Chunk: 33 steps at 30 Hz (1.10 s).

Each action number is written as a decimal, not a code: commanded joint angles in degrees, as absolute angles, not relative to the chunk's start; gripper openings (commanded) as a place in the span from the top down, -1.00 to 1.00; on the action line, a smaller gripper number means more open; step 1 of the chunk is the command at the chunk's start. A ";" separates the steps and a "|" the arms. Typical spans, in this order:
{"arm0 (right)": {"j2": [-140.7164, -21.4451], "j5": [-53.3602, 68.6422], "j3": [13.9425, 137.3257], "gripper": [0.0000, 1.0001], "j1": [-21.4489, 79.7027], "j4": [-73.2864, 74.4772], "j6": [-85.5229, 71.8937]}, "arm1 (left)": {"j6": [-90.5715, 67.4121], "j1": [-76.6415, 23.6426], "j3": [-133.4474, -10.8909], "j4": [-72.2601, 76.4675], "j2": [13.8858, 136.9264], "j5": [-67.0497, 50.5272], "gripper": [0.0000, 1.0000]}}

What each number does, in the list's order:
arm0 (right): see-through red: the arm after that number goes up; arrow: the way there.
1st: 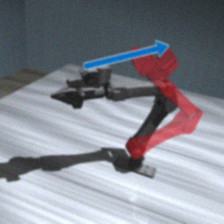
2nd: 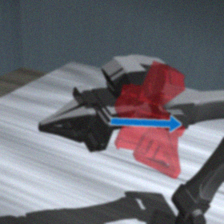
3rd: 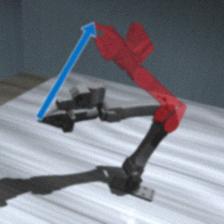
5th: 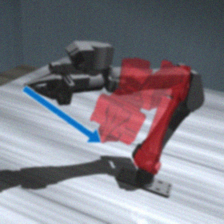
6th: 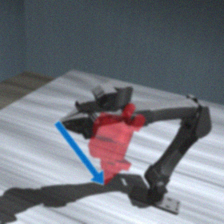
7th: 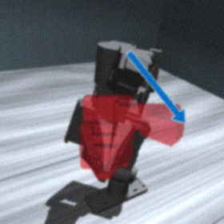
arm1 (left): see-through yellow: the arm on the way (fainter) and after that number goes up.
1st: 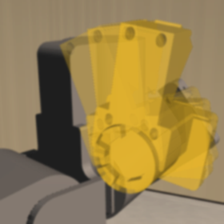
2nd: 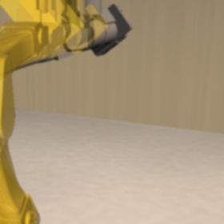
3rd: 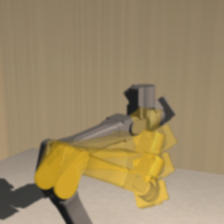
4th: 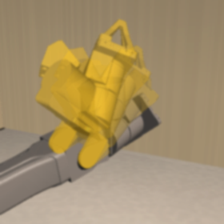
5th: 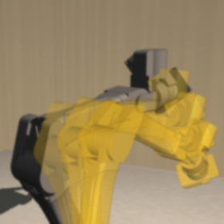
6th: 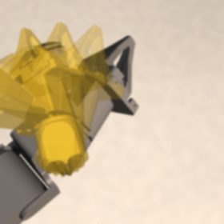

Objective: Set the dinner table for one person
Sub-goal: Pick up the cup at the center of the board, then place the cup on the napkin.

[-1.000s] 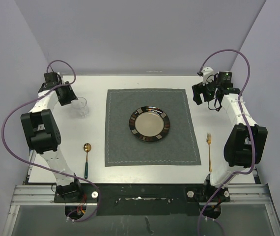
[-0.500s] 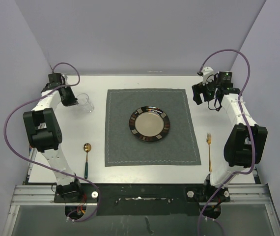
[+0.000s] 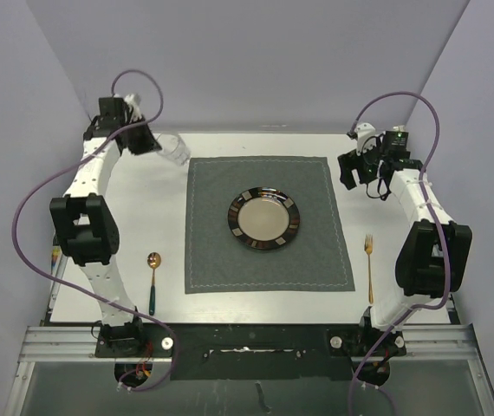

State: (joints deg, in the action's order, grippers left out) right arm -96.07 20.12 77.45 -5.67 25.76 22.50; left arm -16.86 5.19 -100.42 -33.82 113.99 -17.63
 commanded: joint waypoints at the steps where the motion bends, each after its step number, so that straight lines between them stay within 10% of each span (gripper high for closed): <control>1: -91.76 18.11 75.91 -0.64 -6.11 23.54 24.06 | -18.04 -5.15 -116.88 -35.18 110.60 -25.65 1.00; 13: -87.34 5.72 71.90 -0.57 -6.54 21.09 27.05 | -17.37 -26.86 -134.68 -39.34 128.10 -22.57 1.00; 33: -86.72 14.47 73.00 -0.58 -11.12 25.55 20.05 | -17.12 -31.66 -147.99 -34.32 143.04 -21.33 1.00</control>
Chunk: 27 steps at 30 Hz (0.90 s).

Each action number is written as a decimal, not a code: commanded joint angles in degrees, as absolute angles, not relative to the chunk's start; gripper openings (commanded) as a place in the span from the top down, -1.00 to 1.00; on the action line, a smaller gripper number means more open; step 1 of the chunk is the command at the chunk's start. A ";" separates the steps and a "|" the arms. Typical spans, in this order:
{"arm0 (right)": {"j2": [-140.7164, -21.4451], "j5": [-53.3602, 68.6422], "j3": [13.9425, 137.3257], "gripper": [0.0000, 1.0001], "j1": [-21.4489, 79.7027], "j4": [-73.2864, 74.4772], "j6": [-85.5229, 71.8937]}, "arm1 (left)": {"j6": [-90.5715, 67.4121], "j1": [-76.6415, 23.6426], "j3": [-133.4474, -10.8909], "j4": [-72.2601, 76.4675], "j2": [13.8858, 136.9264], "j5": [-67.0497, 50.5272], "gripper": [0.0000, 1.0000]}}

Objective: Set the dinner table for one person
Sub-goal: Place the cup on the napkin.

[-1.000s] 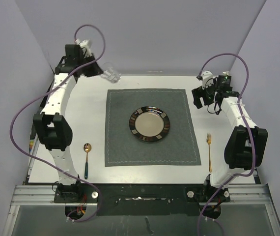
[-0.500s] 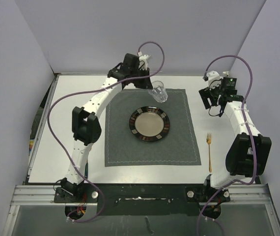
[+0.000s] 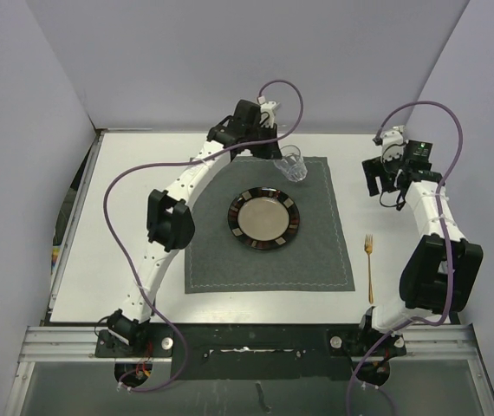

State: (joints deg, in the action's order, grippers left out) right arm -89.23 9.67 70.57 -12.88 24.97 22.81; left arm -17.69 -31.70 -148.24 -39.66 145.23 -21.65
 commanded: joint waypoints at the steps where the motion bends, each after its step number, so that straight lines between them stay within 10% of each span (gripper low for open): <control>1: -86.71 14.27 73.11 -0.58 -10.93 25.34 20.11 | -16.88 -31.43 -147.70 -33.95 143.17 -20.61 1.00; 27: -84.71 13.95 70.13 -0.60 -10.75 24.79 21.64 | -10.07 -24.14 -148.25 -40.21 144.70 -1.77 0.94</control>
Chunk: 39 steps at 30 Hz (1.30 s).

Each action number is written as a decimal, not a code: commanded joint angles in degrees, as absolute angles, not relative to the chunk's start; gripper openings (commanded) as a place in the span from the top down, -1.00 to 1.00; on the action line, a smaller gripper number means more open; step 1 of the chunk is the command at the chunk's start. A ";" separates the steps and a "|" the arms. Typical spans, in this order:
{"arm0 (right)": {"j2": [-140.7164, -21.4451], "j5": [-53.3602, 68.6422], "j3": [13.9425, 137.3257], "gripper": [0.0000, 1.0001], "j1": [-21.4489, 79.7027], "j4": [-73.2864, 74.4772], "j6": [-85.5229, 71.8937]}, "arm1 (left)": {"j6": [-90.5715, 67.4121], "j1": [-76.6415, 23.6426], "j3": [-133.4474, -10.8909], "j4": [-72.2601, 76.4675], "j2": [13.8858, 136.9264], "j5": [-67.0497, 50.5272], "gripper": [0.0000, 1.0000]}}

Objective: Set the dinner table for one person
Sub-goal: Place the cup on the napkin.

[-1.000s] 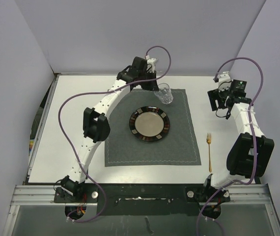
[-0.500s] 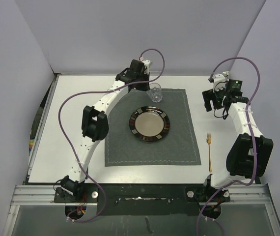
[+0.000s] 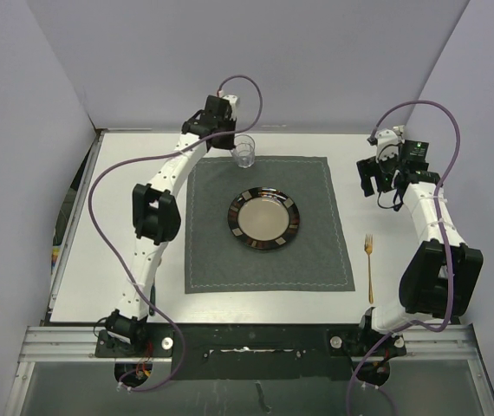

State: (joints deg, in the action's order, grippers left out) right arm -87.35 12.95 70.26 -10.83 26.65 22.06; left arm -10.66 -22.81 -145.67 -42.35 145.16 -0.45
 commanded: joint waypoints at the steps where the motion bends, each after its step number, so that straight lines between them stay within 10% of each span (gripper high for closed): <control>1: -84.66 13.97 70.28 -0.59 -10.78 24.86 21.56 | -10.68 -24.21 -148.35 -40.39 144.75 -2.87 0.95; 31: -85.31 14.19 72.32 -0.58 -4.41 28.51 26.23 | -10.32 -30.90 -106.69 -39.67 107.75 -12.02 1.00; 39: -85.22 5.80 74.95 -0.10 4.86 28.17 27.11 | -12.42 -34.44 -89.24 -25.67 105.35 -6.33 1.00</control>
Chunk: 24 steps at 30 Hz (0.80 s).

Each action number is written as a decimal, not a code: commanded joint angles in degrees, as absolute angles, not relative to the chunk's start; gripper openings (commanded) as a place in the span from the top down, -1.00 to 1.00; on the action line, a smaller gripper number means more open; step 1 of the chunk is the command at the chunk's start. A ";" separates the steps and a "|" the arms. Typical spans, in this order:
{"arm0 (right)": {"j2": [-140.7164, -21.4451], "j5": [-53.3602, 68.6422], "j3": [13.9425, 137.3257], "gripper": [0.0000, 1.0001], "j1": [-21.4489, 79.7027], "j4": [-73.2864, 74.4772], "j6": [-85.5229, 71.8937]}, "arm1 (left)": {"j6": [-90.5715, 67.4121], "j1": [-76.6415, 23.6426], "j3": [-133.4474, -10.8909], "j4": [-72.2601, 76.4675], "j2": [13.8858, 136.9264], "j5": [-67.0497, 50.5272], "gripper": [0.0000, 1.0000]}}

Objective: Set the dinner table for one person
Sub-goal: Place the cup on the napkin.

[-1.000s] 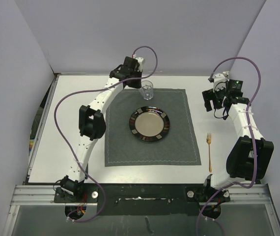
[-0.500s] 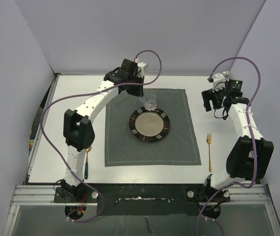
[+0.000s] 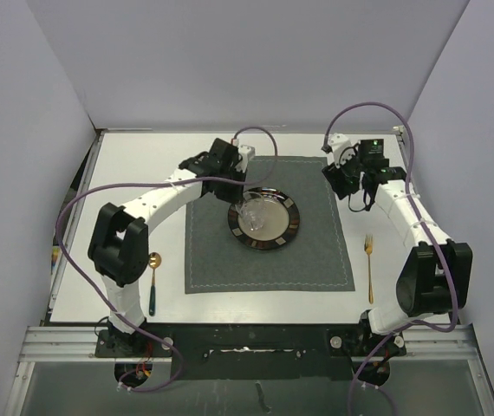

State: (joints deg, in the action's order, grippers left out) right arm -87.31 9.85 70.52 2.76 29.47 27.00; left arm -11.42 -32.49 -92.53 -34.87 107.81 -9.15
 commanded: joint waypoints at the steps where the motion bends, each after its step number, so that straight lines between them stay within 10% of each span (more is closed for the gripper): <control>1: -85.62 5.65 75.45 -0.12 5.17 28.15 26.54 | -12.40 -34.78 -88.53 -24.80 105.74 -5.60 1.00; 24: -84.33 5.20 74.41 -0.20 5.26 28.12 27.11 | -13.10 -36.21 -90.44 -21.40 113.32 -2.39 1.00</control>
State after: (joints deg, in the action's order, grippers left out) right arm -87.31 6.33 73.97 5.56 29.69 26.63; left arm -11.97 -35.92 -86.87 -26.24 110.80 -2.83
